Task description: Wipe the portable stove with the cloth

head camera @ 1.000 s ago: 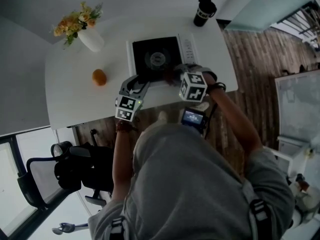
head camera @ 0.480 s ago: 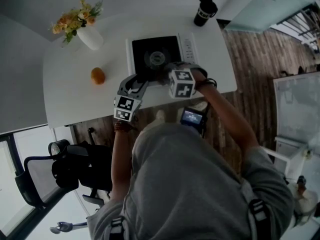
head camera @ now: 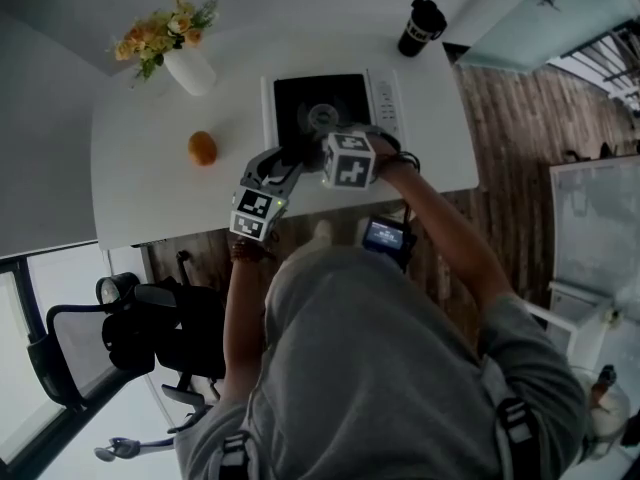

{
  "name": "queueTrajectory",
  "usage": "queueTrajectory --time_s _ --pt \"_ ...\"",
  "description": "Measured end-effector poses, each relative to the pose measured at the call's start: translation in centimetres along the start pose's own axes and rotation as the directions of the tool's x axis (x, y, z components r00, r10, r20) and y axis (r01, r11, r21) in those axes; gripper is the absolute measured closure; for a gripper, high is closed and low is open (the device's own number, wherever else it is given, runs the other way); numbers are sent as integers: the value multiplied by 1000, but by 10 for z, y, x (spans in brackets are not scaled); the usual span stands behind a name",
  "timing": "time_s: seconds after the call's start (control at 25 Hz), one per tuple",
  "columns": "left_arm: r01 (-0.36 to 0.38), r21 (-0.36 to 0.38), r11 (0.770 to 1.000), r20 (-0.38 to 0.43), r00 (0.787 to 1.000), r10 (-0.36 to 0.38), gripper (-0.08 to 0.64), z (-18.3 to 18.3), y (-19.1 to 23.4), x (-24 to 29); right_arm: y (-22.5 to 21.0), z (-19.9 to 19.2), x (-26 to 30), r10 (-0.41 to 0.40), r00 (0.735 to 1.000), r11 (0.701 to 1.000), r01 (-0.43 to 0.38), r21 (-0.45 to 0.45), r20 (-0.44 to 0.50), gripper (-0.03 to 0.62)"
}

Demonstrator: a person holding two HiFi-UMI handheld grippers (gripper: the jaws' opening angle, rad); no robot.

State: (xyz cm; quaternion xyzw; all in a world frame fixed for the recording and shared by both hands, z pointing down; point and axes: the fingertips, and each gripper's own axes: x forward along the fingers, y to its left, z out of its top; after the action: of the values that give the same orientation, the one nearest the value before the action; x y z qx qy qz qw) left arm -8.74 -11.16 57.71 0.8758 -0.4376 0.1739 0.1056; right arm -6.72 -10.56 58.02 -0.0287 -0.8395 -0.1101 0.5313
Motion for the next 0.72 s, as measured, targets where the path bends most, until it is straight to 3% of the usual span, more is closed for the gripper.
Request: queueTrajectory --time_s 0.28,0.4,0.48,0.6,0.72 --pt "3 -17 1000 -12 1000 -4 364 -2 2 -3 2 -4 -8 19 995 1000 -20 7 94 502" --pt "-1 -1 1000 -48 999 1 366 -2 -3 -1 1 -14 -32 37 990 999 -40 21 137 500" --pt "-24 19 1000 -25 999 24 383 -1 -2 1 -10 -15 -56 29 981 998 -39 49 194 499" --pt "-45 17 999 5 999 45 388 -1 1 0 -52 -24 -88 -48 962 992 13 129 268 499" --pt "-41 0 999 7 999 41 391 -1 2 0 -113 -53 -103 -166 947 967 102 234 274 497"
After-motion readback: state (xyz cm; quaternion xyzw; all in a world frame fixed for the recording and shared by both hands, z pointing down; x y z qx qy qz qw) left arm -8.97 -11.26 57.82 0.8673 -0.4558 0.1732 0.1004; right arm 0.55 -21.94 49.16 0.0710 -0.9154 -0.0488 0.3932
